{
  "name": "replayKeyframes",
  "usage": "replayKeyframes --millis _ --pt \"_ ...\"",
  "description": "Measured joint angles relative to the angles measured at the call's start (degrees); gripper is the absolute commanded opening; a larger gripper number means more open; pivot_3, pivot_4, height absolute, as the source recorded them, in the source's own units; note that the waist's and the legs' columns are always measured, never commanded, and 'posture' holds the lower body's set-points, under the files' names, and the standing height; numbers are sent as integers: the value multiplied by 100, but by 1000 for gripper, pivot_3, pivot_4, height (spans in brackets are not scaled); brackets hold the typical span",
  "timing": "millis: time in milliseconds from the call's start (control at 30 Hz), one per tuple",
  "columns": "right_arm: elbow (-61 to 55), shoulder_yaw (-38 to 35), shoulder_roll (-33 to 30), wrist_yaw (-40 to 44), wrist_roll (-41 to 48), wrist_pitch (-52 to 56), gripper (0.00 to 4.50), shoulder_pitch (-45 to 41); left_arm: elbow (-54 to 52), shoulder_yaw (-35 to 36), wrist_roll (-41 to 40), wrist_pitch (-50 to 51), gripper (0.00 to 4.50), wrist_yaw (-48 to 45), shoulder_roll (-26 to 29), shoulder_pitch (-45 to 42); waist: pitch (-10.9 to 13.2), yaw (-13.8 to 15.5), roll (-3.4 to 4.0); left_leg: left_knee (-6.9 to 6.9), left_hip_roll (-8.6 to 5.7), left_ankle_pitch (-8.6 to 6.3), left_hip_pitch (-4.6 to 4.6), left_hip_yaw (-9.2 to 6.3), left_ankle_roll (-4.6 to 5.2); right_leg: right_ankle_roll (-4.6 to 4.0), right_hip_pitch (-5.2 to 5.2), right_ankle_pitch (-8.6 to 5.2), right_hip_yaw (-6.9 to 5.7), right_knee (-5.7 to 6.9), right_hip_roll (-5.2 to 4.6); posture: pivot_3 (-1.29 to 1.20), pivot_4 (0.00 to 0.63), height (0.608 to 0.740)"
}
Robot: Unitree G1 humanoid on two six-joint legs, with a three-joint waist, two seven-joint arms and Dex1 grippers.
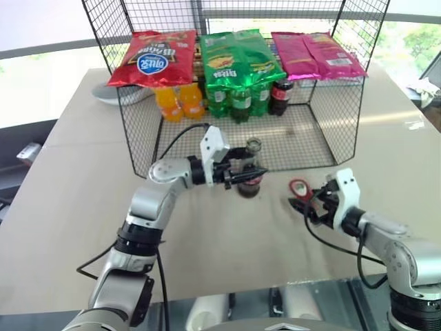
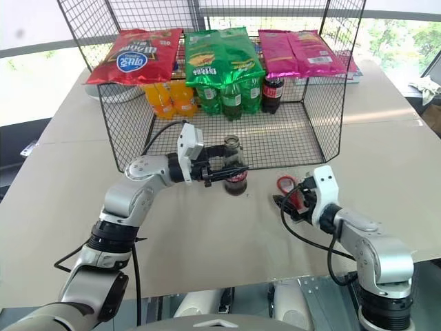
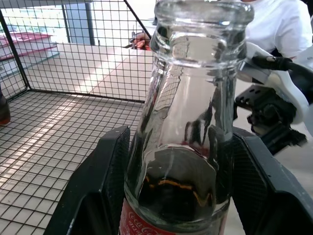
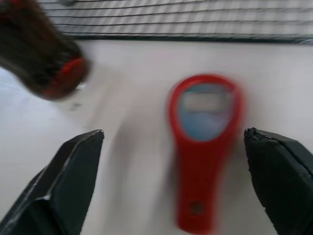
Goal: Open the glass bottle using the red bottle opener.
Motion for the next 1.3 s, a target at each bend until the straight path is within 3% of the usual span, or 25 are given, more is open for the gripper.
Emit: replayKeyframes --millis 100,167,200,267,300,533,667,900,1133,1200,1300 --pt "3 202 -489 -5 -295 -713 4455 269 -3 21 -4 6 2299 -1 19 11 0 -8 -1 0 2 -1 1 0 1 1 1 0 -1 -1 2 0 150 740" --pt "1 243 -544 4 -324 -1115 4500 362 -4 29 -4 24 3307 0 24 10 0 -16 -1 0 6 -6 3 0 11 1 1 0 -1 2 6 0 150 740" --pt "1 250 -595 12 -348 -1224 4500 392 -3 21 2 44 3502 -5 26 16 0 -15 -1 0 6 -10 3 0 18 1 1 0 -1 3 6 0 150 740" --pt "1 223 -608 33 -335 -1496 4500 476 1 0 5 90 4392 -6 29 77 1 -14 -2 1 7 -10 2 0 18 1 0 0 -1 3 7 0 150 740" --pt "1 224 -595 52 -314 -1638 4500 502 2 -7 5 103 4463 -10 29 88 2 -14 -2 1 7 -10 1 0 17 1 0 0 0 3 7 0 150 740" --pt "5 221 -739 210 -244 -2287 4500 576 -258 60 -121 236 4463 10 184 231 3 -13 -2 0 8 2 -2 1 -4 1 -4 0 1 -1 5 0 150 740" --pt "49 164 -900 485 -203 -2950 4500 722 -699 467 -296 352 4463 144 501 622 5 -20 -2 -3 13 1 -2 2 -2 0 -7 -1 3 -1 4 0 150 740" --pt "439 -602 -1176 1257 113 -4116 4500 1472 -1873 1633 -681 278 4463 387 1022 2596 8 -5 1 -8 21 -2 -3 8 -1 -1 -6 -1 9 -11 -24 0 150 740" --pt "855 -1191 -1301 1719 207 -4956 4500 2193 -2597 2683 -659 -367 4463 826 709 4794 8 -2 5 -7 21 -15 5 15 21 -24 0 -14 12 -11 -40 0 150 740" --pt "1042 -1352 -1336 1704 241 -4955 4500 2178 -2715 2746 -609 -604 4463 846 552 5523 8 -29 3 -8 24 -18 10 28 26 -25 0 -15 20 -12 -41 0 150 740" --pt "1349 -1384 -1436 1739 238 -4959 4500 2010 -2743 2751 -585 -696 4463 929 431 5936 18 39 0 -5 23 -18 5 16 27 -24 -3 -17 4 -12 -41 0 150 740"
